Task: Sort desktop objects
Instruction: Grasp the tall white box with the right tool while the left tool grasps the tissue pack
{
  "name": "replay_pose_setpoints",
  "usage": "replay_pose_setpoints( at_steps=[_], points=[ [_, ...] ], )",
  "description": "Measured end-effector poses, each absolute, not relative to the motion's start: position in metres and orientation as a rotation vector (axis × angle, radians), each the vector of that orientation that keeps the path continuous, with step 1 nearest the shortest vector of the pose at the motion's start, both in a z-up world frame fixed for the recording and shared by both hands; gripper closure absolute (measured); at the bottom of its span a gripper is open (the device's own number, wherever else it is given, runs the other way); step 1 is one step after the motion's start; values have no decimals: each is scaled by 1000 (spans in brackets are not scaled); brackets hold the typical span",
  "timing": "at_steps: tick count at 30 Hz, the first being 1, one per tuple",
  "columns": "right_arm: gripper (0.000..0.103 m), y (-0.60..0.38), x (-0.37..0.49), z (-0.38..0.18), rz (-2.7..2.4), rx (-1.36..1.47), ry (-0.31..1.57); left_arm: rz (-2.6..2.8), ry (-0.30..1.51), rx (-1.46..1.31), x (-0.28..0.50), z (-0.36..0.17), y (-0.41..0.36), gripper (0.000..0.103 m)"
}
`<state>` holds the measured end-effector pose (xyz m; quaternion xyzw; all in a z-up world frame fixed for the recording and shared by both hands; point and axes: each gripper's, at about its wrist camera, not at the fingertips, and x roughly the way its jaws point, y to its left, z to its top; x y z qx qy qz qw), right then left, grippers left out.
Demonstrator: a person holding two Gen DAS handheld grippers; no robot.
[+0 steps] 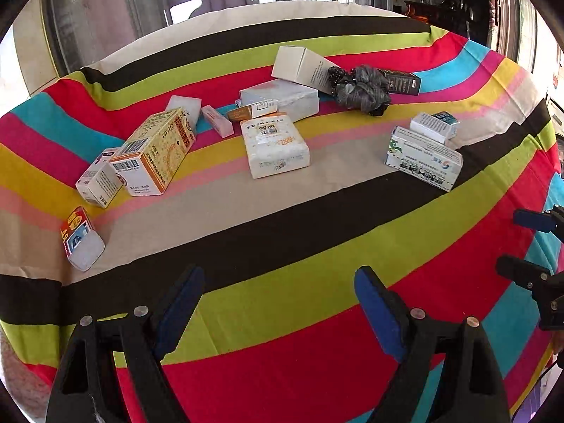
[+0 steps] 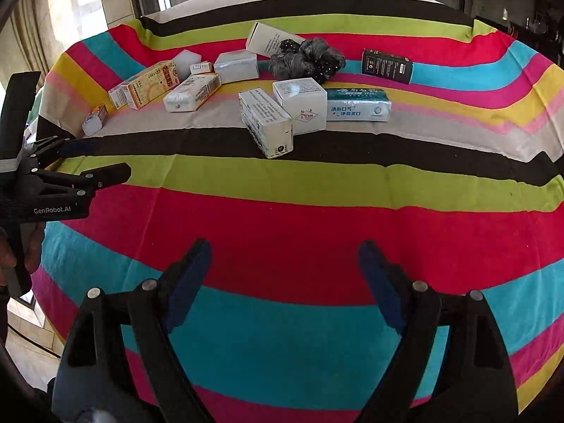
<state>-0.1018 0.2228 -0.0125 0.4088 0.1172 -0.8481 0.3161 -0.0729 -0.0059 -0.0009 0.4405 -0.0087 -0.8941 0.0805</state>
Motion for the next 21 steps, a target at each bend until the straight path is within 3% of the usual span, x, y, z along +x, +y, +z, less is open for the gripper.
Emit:
replay_pose_setpoints(
  at_steps=[5, 9, 11, 13, 14, 21],
  points=[
    [13, 187, -145, -7, -2161, 1091, 316, -2622, 15, 1307, -122, -8, -28, 15],
    [17, 157, -158, -11, -2135, 1080, 405, -2627, 81, 1298, -150, -7, -36, 15],
    [26, 144, -161, -12, -2129, 1045, 469, -2624, 73, 1304, -162, -7, -35, 15],
    [50, 135, -163, -10, -2095, 1021, 477, -2618, 65, 1311, -173, -7, -34, 15],
    [53, 132, -164, -9, -2095, 1021, 488, -2617, 67, 1320, -178, -8, -33, 15],
    [54, 129, -168, -11, -2121, 1023, 446, -2590, 156, 1352, -211, -16, -34, 13]
  ],
)
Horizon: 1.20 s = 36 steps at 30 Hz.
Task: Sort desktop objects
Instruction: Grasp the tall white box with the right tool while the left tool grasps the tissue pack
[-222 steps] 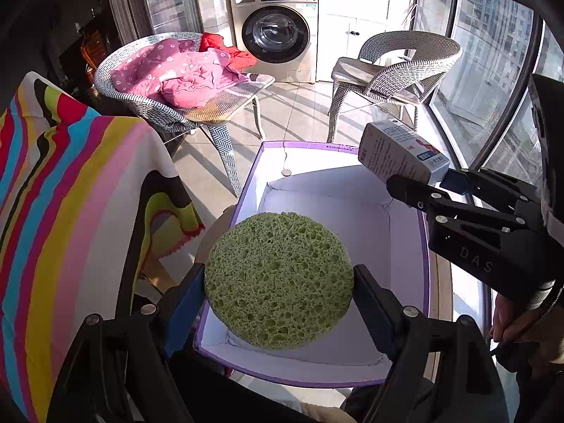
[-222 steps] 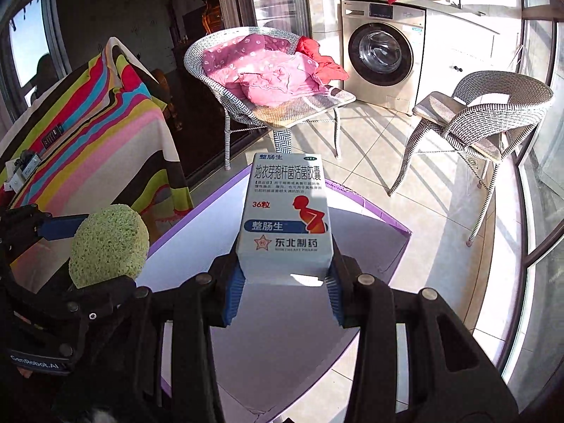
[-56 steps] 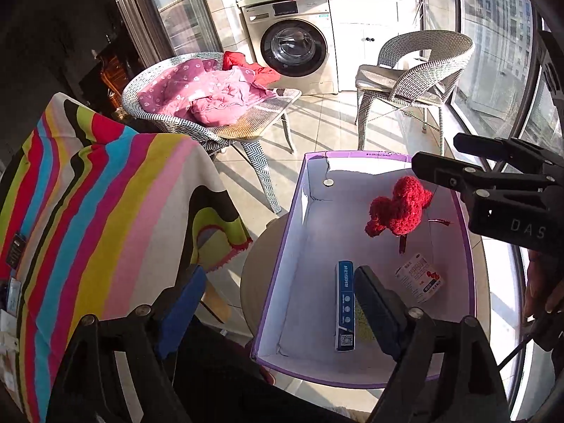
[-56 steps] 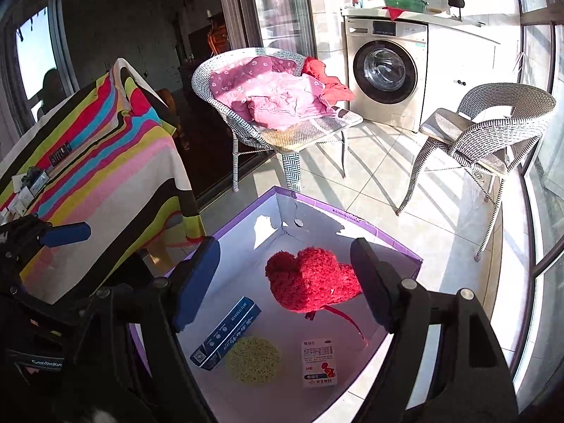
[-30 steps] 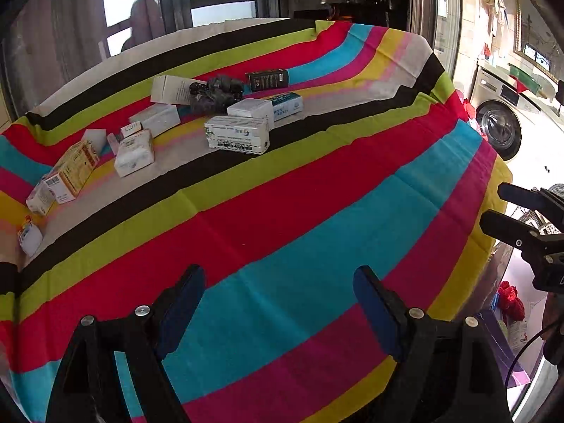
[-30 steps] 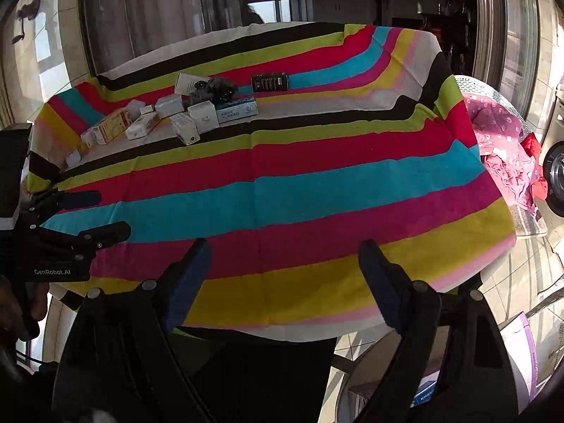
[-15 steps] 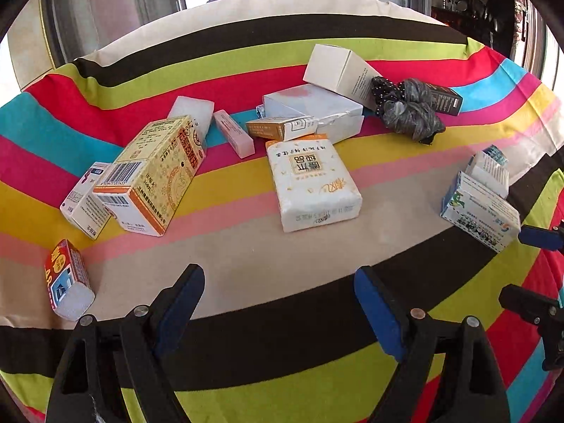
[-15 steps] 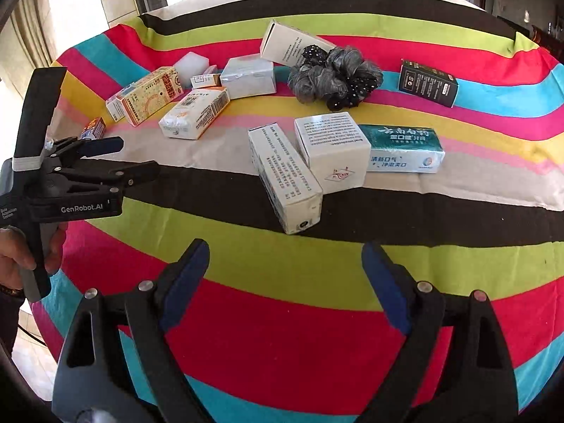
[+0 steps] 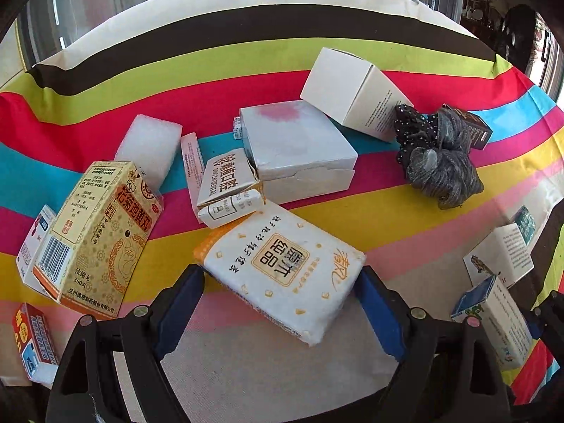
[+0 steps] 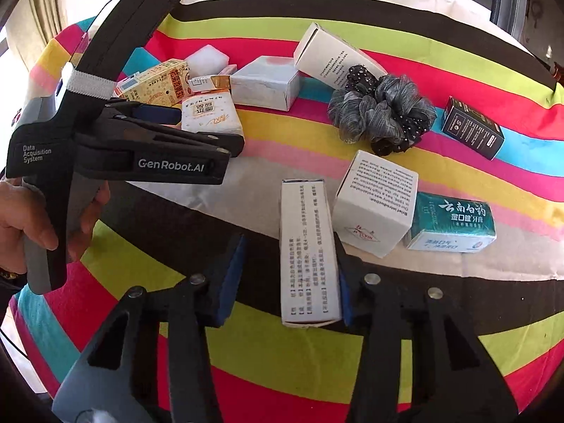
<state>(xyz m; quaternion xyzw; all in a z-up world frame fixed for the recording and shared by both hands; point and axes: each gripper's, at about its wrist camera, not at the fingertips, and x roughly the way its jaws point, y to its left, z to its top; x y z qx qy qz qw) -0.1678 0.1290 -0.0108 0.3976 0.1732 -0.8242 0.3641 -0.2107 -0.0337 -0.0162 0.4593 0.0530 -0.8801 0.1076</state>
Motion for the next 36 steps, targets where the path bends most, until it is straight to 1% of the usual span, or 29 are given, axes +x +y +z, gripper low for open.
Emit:
replay_pose_setpoints(
  at_steps=[2, 4, 5, 8, 10, 13, 14, 16, 19, 21, 22, 23, 24, 25, 29, 36],
  points=[
    [54, 130, -166, -11, -2133, 1027, 437, -2582, 177, 1328, -215, -18, -34, 9],
    [54, 131, -165, -11, -2146, 1032, 434, -2581, 193, 1325, -217, -18, -34, 8],
    [54, 131, -164, -11, -2151, 1032, 436, -2587, 235, 1317, -217, -17, -35, 8],
    [54, 132, -166, -11, -2153, 1039, 422, -2621, 445, 1312, -210, -12, -39, 8],
    [50, 131, -165, -11, -2148, 1038, 425, -2623, 524, 1320, -210, -10, -39, 8],
    [45, 126, -164, -11, -2146, 1033, 447, -2539, 552, 1297, -218, -11, -37, 8],
    [44, 126, -164, -11, -2146, 1034, 448, -2522, 565, 1281, -221, -12, -37, 7],
    [39, 126, -167, -12, -2143, 1041, 435, -2489, 553, 1269, -227, -13, -33, 4],
    [36, 125, -168, -12, -2136, 1042, 437, -2459, 439, 1291, -232, -18, -17, 3],
    [36, 123, -168, -12, -2141, 1038, 451, -2479, 350, 1252, -226, -19, -5, 16],
    [39, 122, -168, -12, -2145, 1036, 457, -2499, 343, 1246, -221, -20, -2, 16],
    [47, 122, -167, -11, -2156, 1031, 462, -2529, 341, 1240, -214, -21, 0, 16],
    [74, 123, -166, -10, -2168, 1021, 462, -2553, 336, 1242, -207, -21, 2, 17],
    [76, 125, -165, -9, -2175, 1023, 458, -2576, 328, 1246, -199, -21, 4, 17],
    [76, 131, -158, -9, -2173, 1033, 435, -2647, 318, 1263, -149, -19, -3, 17],
    [76, 155, -105, -7, -2191, 1031, 433, -2719, 330, 1253, -85, -8, 2, 17]
  ],
)
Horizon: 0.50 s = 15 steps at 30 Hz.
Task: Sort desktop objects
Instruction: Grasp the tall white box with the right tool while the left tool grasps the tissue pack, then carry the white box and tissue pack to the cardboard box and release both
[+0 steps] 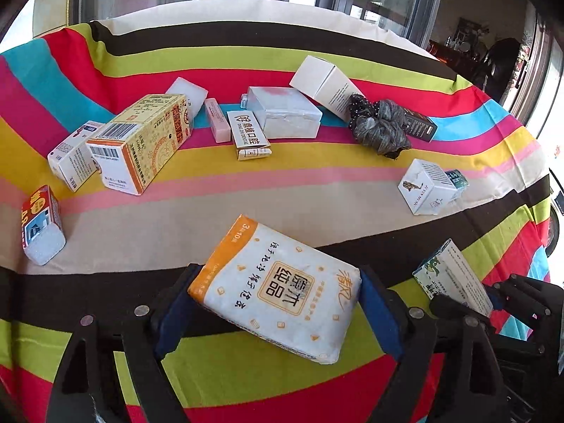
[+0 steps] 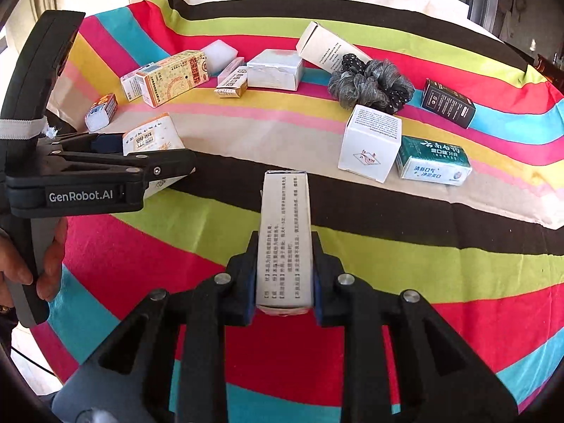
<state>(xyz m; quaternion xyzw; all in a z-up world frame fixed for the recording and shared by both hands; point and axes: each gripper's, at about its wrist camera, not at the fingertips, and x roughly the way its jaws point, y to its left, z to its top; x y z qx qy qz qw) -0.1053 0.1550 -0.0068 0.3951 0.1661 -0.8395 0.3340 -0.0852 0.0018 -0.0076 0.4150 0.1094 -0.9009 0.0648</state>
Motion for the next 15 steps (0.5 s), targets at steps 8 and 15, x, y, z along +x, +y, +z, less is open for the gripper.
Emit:
replay_pose_setpoints(
  at_steps=[8, 15],
  points=[
    [76, 190, -58, 1, -2236, 1007, 383, -2783, 313, 1214, -36, -1, 18, 17],
    [76, 224, -26, 13, -2301, 970, 335, -2843, 229, 1205, -9, 8, 48, 17]
  ],
)
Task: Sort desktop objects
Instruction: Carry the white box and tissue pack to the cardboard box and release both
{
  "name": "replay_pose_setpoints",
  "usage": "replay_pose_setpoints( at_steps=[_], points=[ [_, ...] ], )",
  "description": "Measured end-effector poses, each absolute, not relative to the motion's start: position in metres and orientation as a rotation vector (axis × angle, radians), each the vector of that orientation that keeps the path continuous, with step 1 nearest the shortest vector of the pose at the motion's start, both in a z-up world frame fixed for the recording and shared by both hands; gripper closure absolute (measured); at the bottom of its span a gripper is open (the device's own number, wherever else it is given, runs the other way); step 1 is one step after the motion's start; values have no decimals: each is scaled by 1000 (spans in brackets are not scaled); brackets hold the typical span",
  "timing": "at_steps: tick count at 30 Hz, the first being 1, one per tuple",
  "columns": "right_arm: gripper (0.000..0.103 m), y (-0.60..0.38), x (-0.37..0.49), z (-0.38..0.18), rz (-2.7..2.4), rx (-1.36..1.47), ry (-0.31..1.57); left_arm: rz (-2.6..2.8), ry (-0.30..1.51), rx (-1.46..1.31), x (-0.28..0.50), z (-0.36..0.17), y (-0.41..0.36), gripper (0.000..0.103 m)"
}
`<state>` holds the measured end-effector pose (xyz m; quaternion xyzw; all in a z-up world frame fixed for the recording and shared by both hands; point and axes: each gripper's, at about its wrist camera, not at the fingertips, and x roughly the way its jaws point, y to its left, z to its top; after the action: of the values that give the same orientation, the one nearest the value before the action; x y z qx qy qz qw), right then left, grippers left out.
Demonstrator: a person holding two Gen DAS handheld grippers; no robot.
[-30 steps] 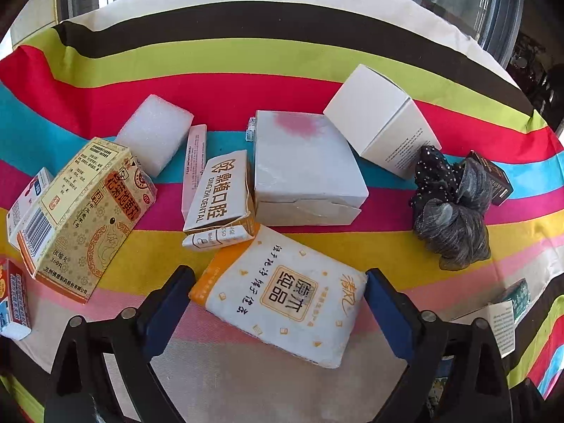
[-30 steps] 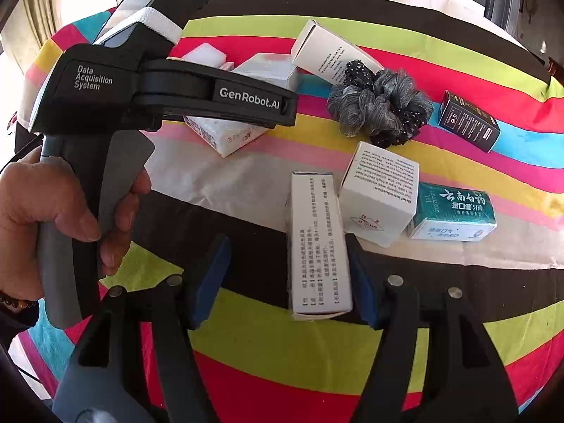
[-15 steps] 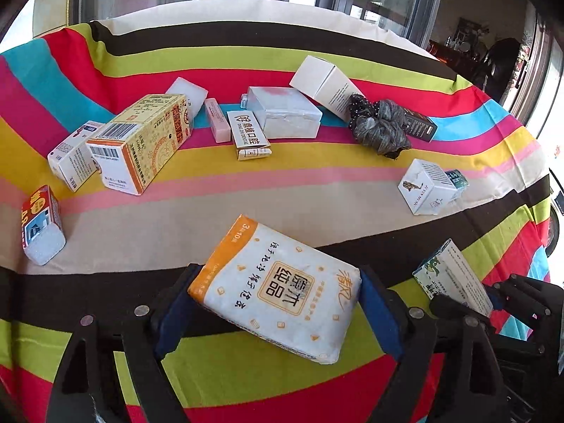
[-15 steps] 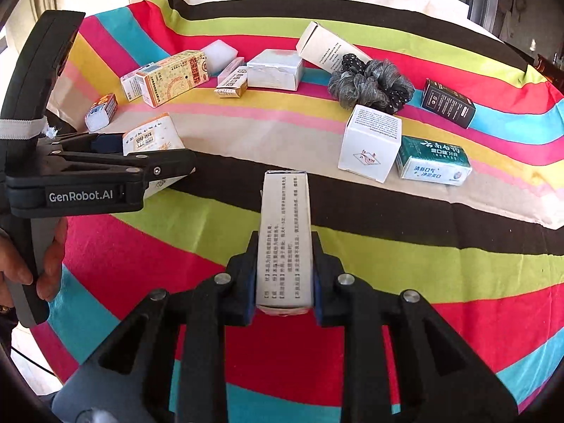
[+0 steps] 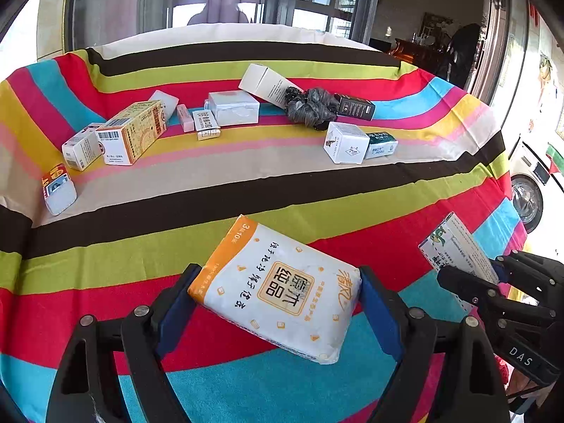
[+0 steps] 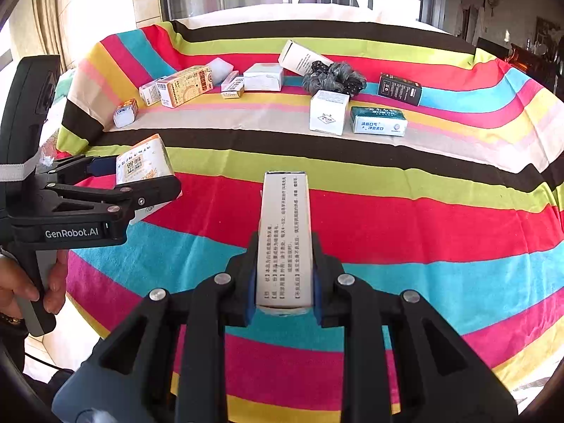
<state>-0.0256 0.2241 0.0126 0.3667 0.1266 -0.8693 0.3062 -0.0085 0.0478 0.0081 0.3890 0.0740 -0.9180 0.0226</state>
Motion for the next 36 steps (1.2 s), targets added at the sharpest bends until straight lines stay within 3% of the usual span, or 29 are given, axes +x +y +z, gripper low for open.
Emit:
replay_pose_setpoints(
  at_steps=[24, 36],
  points=[
    [76, 362, 38, 19, -2497, 930, 129, -3035, -145, 1325, 35, 8, 193, 16],
    [76, 443, 68, 1, -2639, 1014, -3, -3154, -445, 1459, 43, -2, 289, 17]
  ],
)
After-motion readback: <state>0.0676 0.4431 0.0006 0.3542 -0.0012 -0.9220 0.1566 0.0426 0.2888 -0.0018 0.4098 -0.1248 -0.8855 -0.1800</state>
